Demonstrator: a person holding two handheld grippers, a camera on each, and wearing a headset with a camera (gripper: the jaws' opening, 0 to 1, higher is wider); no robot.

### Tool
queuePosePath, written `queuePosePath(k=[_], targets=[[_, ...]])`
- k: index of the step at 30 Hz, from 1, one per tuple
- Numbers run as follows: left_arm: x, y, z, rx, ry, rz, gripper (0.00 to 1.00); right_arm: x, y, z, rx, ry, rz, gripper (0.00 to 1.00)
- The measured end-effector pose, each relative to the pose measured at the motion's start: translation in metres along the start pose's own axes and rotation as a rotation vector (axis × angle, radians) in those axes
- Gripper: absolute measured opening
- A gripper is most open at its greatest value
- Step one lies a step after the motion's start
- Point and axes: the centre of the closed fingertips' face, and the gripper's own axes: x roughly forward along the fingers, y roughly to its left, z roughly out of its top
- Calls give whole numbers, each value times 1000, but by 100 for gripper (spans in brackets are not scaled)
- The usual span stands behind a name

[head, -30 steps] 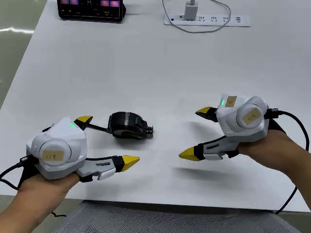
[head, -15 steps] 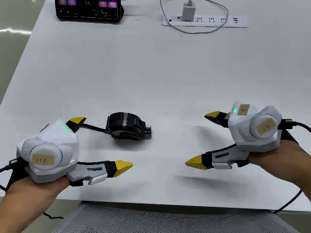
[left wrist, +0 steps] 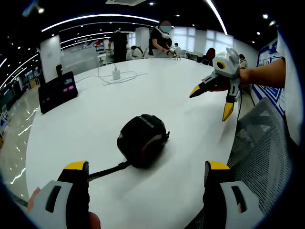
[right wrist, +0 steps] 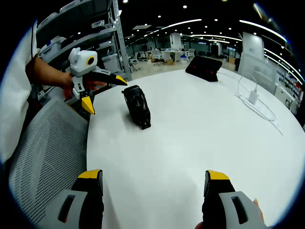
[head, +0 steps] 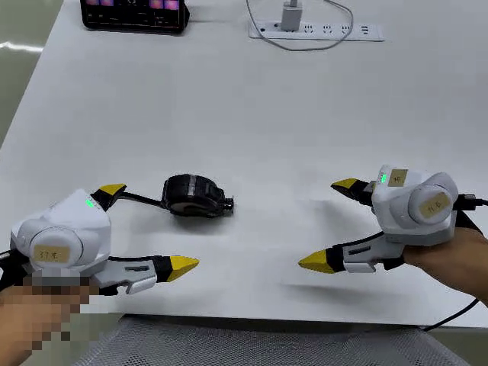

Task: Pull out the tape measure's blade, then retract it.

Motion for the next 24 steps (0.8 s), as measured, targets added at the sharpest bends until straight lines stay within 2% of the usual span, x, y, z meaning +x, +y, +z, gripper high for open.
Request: queuePosePath(k=[9,12,14,16,24], targets=[[-7,3,-2,8,3,0,99,-10,4,-1,16,-21,-16,90],[-9,2,-4,6,5,-7,99,-14,3,-3,20,-26,-21,90],[-12,0,-3,8,-8,-14,99,-17,5,-3,27,-34,-14,91],[-12,0,-6,3,4,-14,99,-19,4,-5,30,-35,-9,91],[-17,-3,-9,3,7,-36,99,-30,1,-7,30,-52,-29,93]])
